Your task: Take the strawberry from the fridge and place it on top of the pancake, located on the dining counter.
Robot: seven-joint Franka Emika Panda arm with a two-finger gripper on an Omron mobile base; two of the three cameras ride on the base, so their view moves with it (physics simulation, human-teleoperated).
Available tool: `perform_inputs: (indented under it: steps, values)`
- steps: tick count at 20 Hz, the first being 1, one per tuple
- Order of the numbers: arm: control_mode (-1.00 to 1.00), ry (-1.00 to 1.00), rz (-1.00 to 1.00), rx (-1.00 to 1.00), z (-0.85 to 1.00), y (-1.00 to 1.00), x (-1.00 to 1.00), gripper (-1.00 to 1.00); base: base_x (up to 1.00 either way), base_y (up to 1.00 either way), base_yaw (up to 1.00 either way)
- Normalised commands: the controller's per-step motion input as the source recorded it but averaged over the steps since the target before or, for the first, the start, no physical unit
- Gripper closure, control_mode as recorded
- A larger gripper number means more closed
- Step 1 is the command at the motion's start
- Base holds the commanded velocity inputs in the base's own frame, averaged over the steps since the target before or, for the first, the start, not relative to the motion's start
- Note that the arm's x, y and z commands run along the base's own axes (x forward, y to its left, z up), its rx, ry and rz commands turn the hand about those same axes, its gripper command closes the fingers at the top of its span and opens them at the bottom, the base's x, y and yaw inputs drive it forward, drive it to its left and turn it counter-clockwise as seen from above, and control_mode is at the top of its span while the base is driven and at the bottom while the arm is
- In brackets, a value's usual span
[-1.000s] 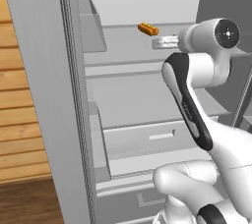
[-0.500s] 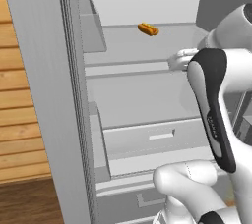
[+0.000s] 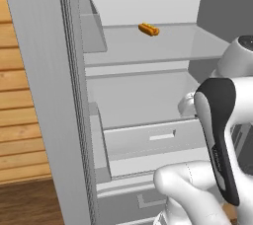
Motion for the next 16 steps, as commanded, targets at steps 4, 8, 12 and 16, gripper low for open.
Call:
perform_inputs:
  steps: [4, 8, 12, 16]
  values:
    - [-1.00, 0.01, -0.05, 0.00, -0.32, -0.04, 0.00, 1.00, 0.00, 0.00, 0.00]
    - [-1.00, 0.00, -0.07, 0.00, -0.48, 0.00, 0.00, 1.00, 0.00, 0.00, 0.00]
    - [-1.00, 0.00, -0.10, 0.01, -0.46, 0.00, 0.00, 1.00, 0.00, 0.00, 0.00]
    - [-1.00, 0.00, -0.09, 0.05, -0.38, 0.00, 0.00, 1.00, 0.00, 0.00, 0.00]
